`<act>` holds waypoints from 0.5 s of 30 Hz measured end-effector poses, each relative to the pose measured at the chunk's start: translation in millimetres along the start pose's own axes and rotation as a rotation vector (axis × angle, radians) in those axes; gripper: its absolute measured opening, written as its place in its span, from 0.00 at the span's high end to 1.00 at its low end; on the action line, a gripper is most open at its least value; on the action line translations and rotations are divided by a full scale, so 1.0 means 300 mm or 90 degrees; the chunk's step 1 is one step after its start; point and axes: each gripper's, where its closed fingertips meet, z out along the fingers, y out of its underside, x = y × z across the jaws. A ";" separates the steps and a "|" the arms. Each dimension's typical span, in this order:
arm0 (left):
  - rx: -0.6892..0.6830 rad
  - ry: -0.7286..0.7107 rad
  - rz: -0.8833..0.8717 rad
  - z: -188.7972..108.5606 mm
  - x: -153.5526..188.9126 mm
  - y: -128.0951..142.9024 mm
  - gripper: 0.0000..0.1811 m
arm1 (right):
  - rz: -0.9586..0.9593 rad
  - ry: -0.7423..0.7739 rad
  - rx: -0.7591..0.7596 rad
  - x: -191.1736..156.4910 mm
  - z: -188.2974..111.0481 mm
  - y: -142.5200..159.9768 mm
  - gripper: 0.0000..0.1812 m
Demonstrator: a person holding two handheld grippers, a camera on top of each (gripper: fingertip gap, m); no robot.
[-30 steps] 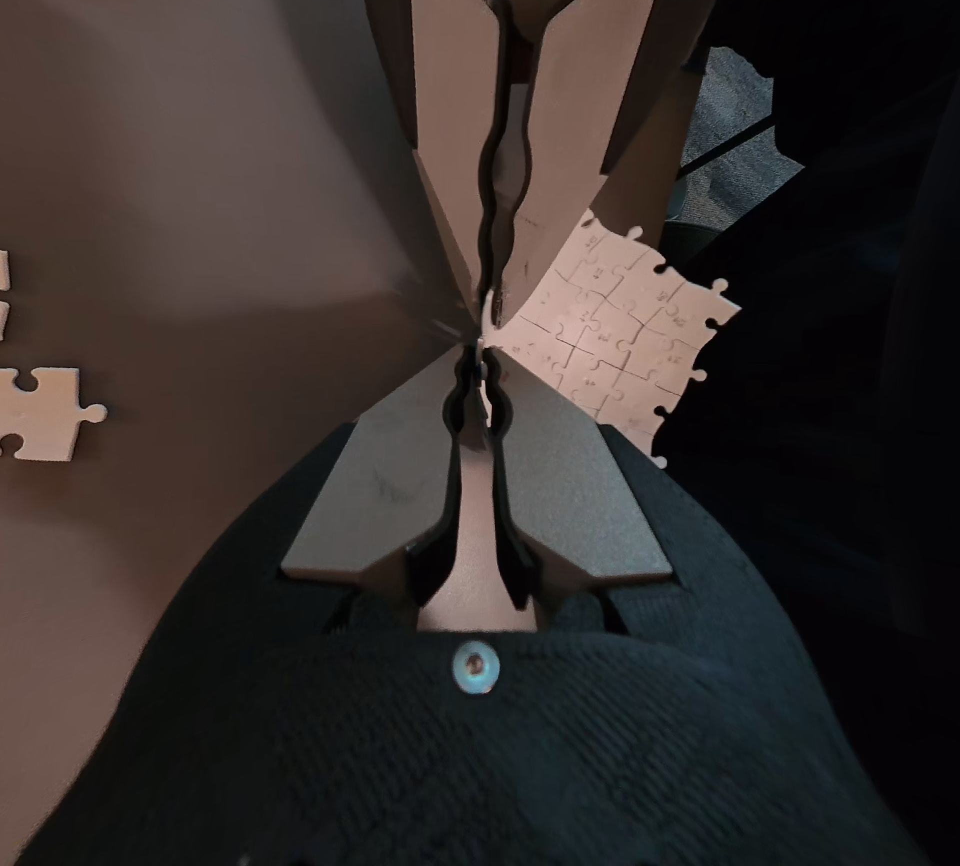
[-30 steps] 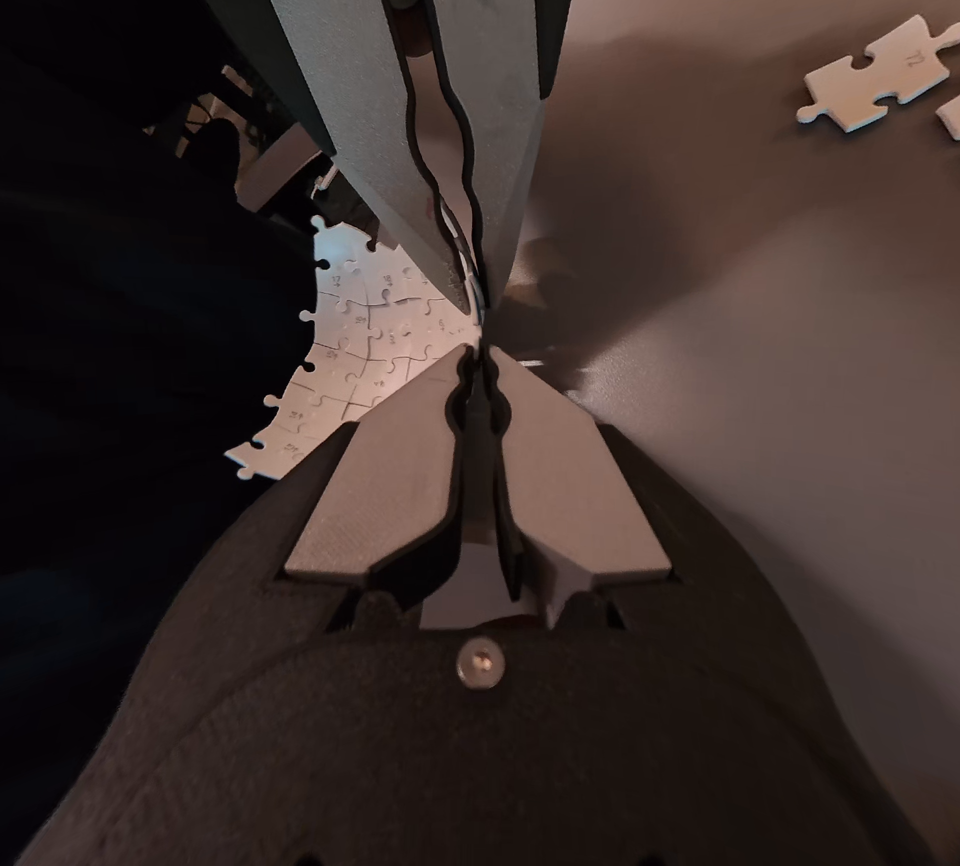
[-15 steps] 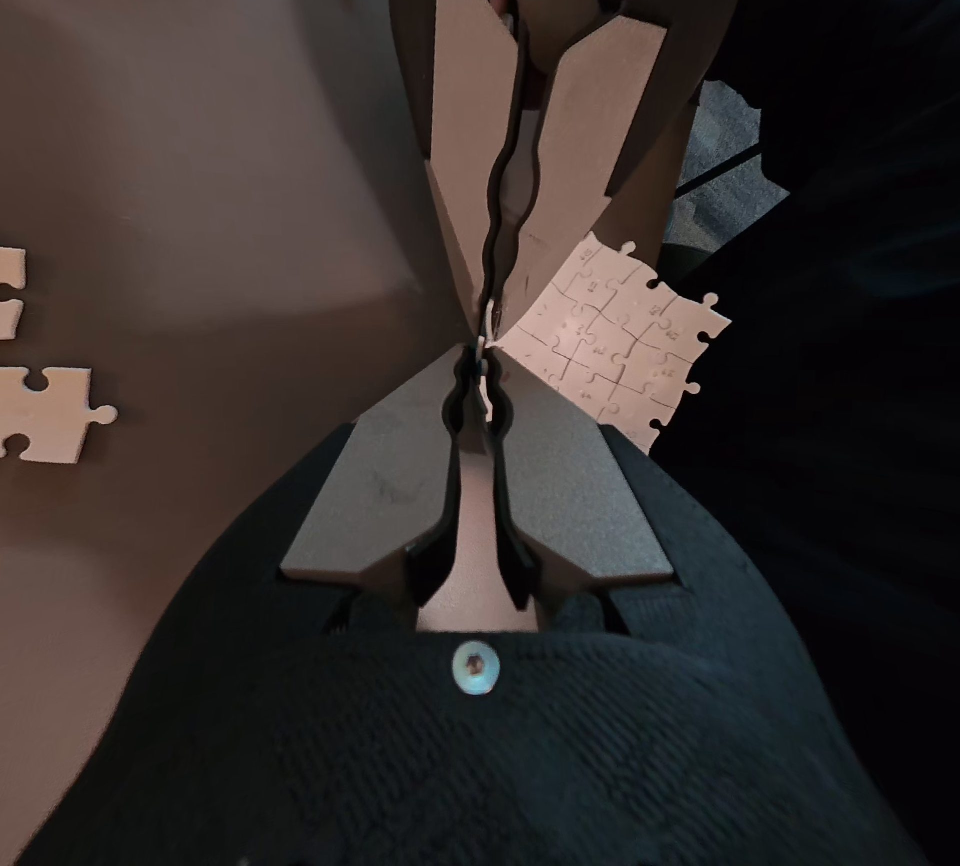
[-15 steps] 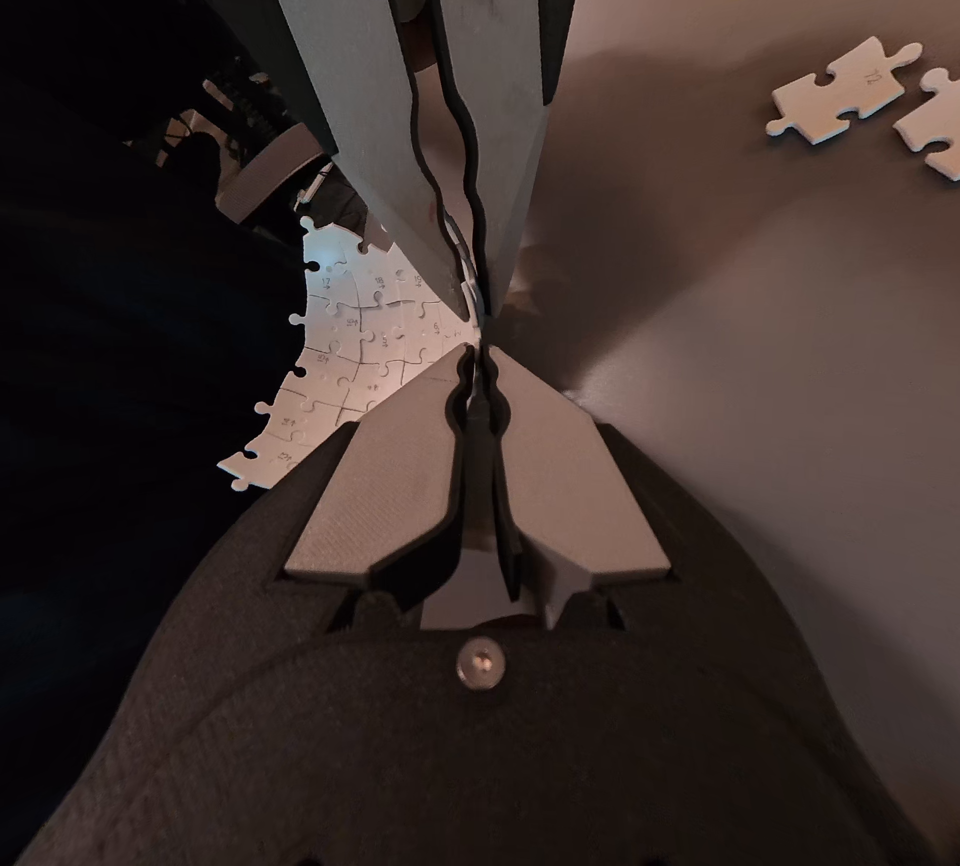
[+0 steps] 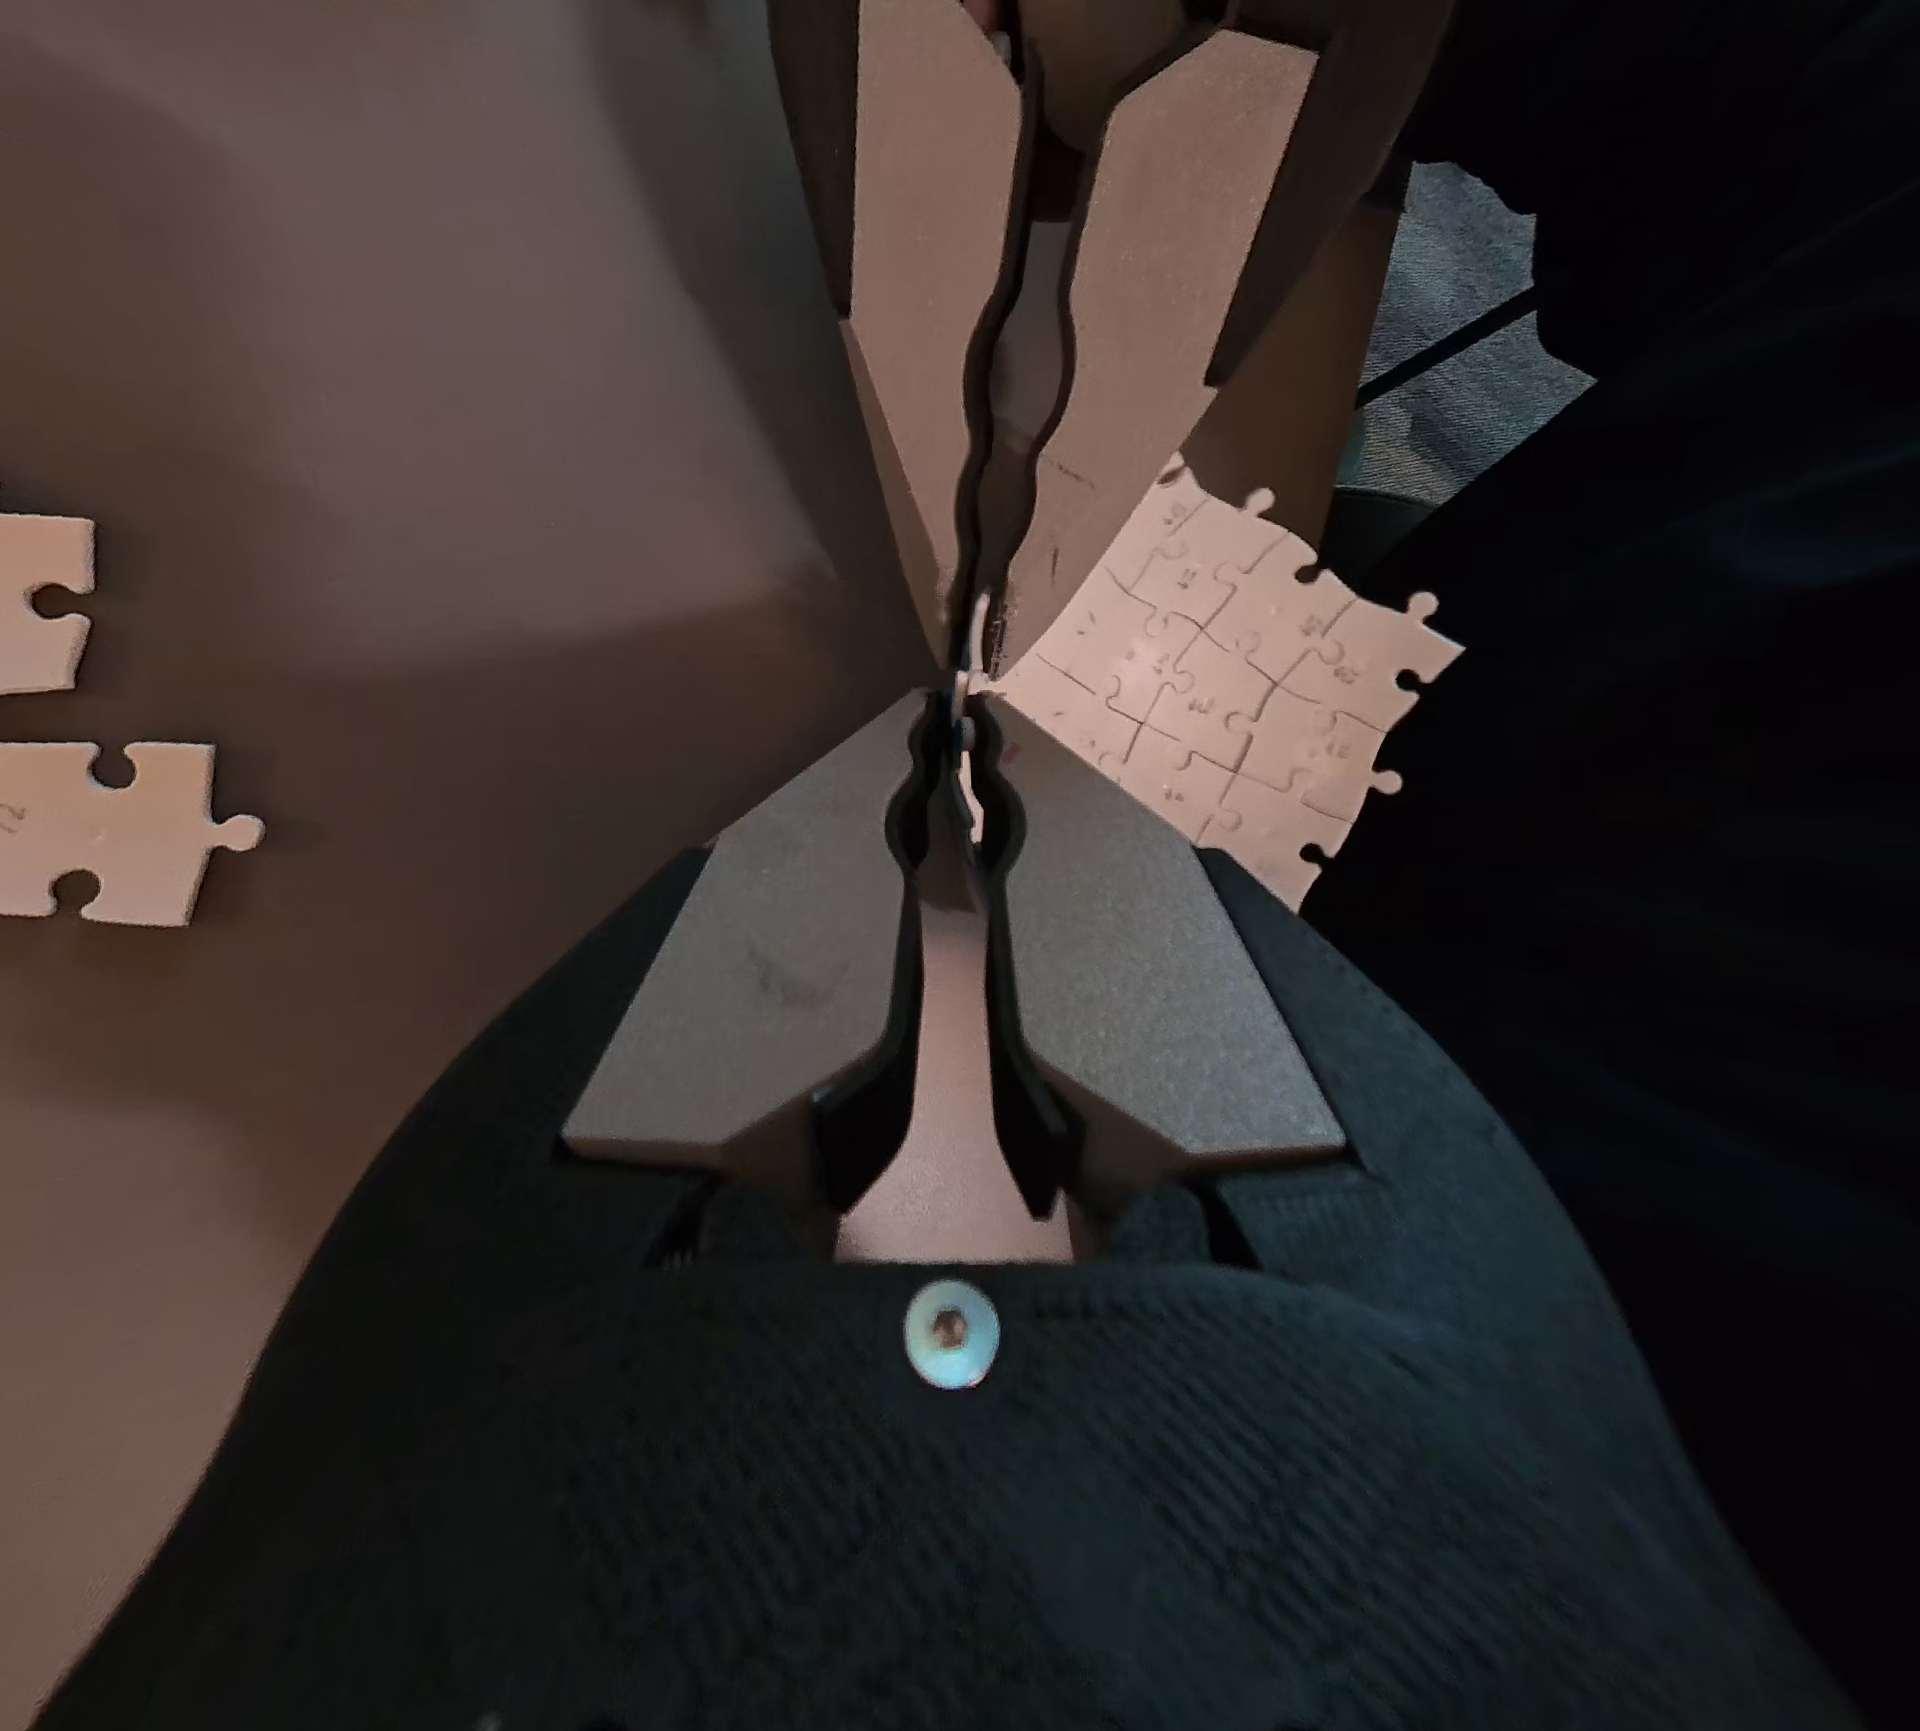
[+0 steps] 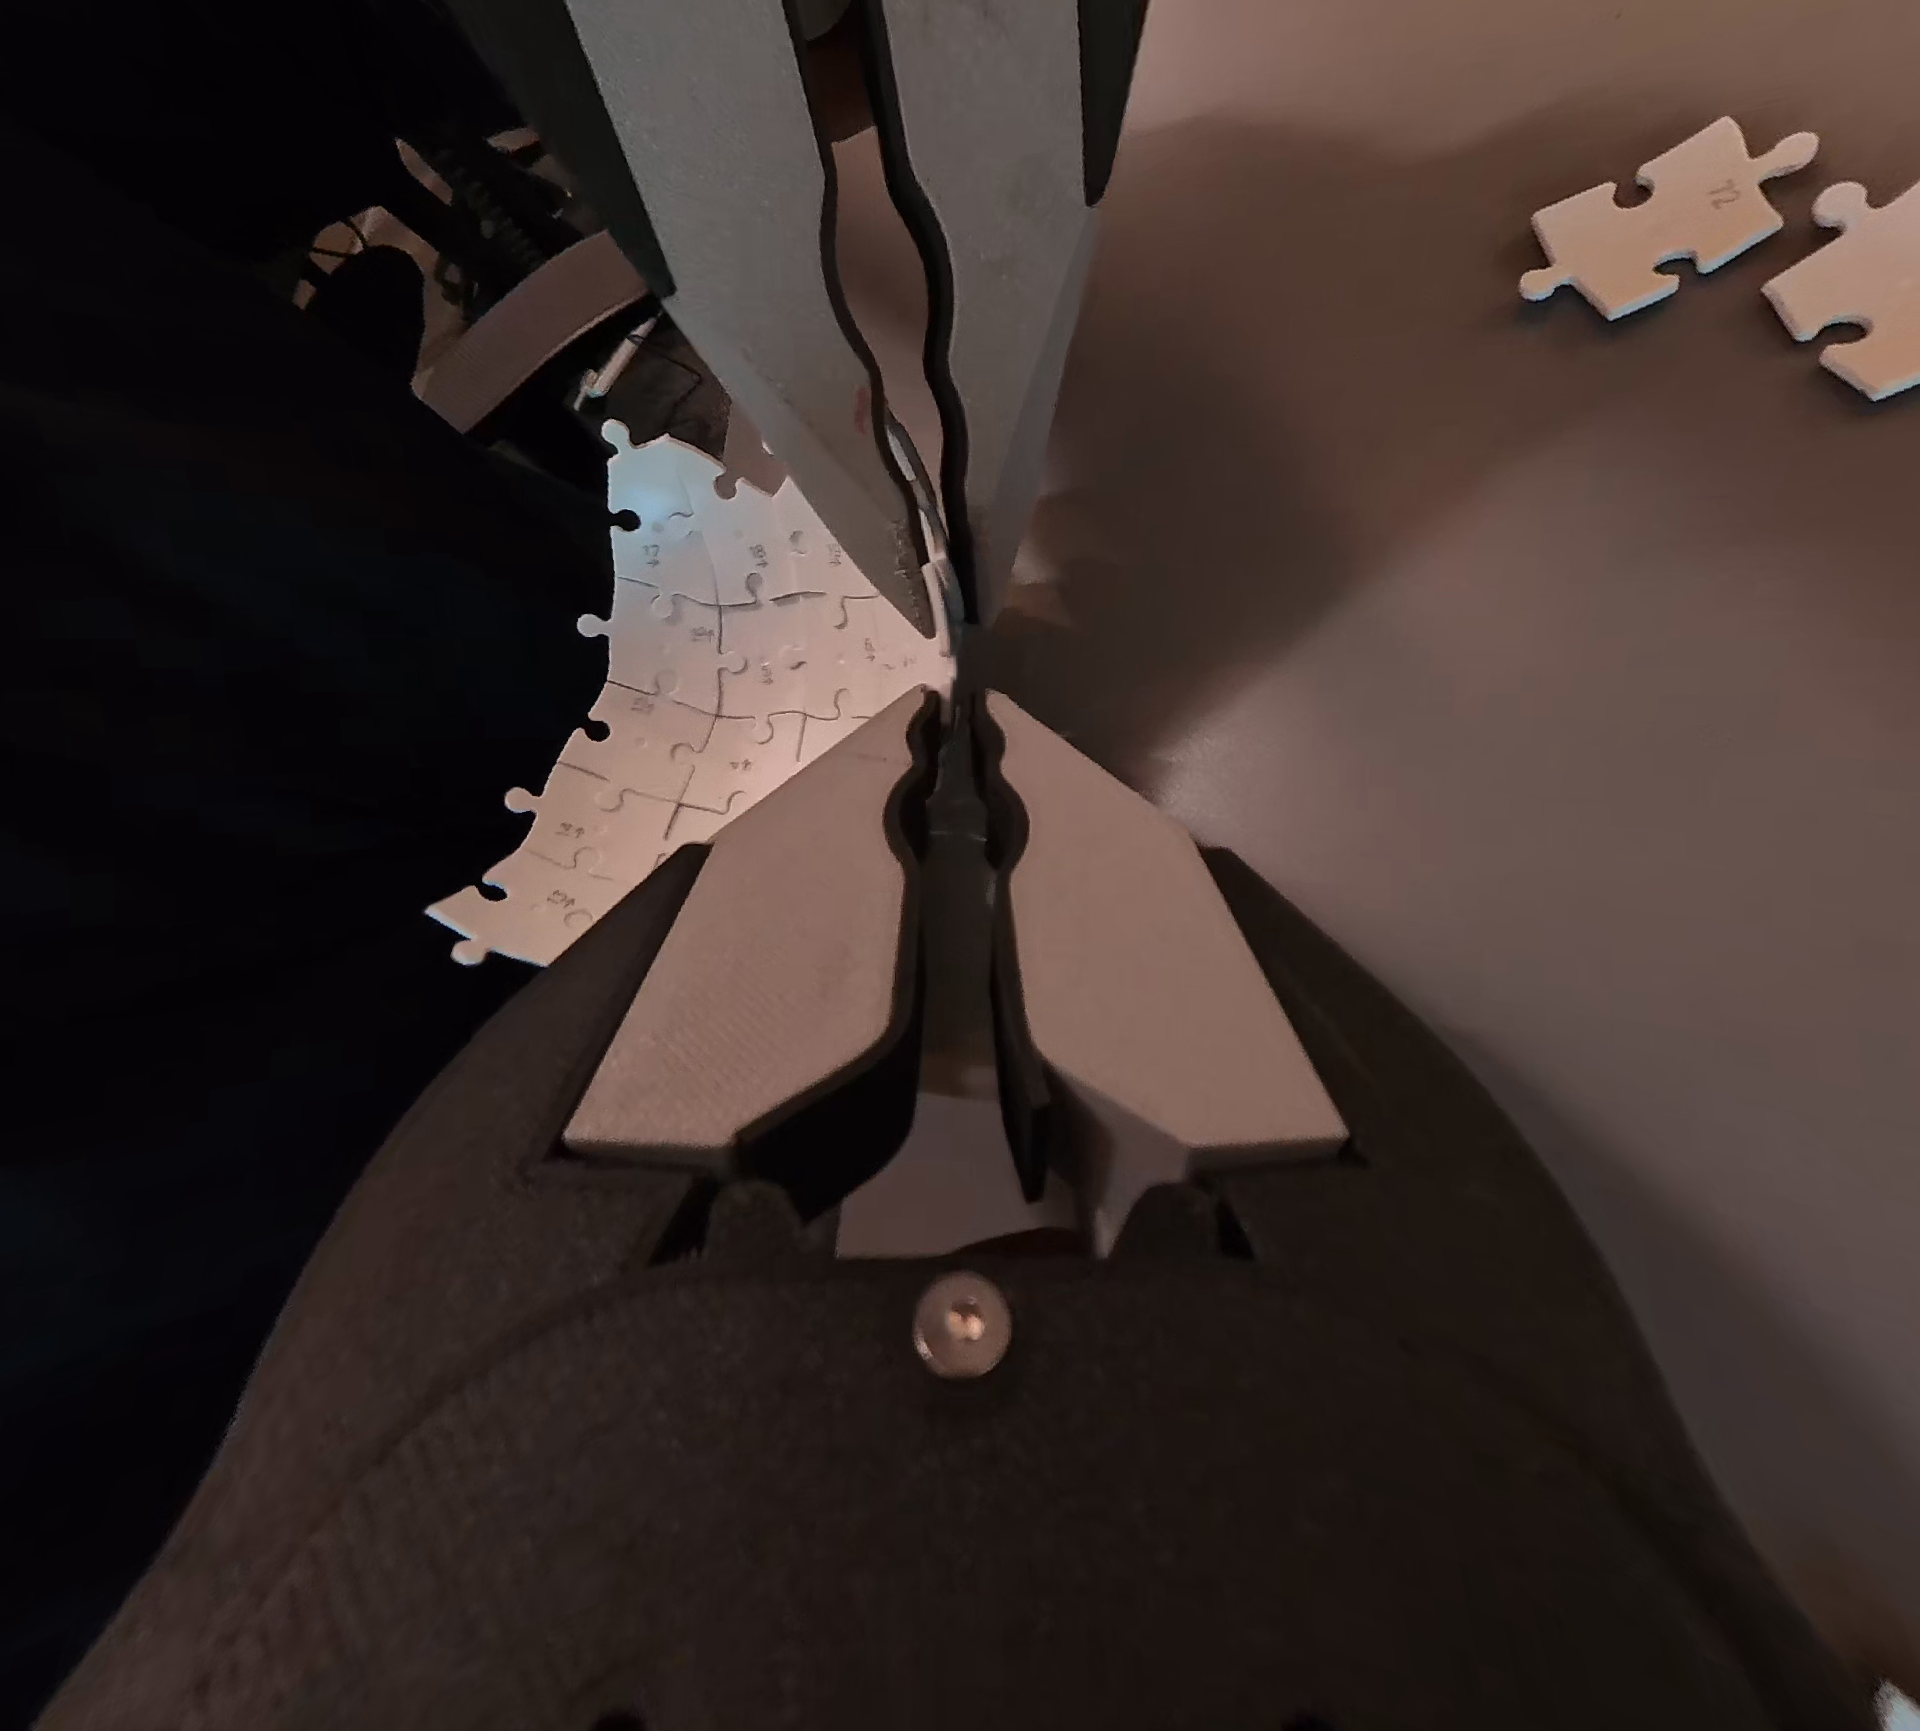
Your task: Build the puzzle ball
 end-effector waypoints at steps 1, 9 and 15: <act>0.000 0.001 0.001 0.001 0.002 -0.001 0.99 | 0.003 -0.002 -0.003 0.002 0.001 0.004 0.98; 0.003 -0.004 0.008 0.001 0.008 -0.007 0.99 | 0.021 -0.030 -0.008 -0.008 0.006 0.013 0.98; 0.007 -0.009 0.008 0.000 0.008 -0.008 0.99 | 0.045 -0.049 -0.008 -0.014 0.010 0.014 1.00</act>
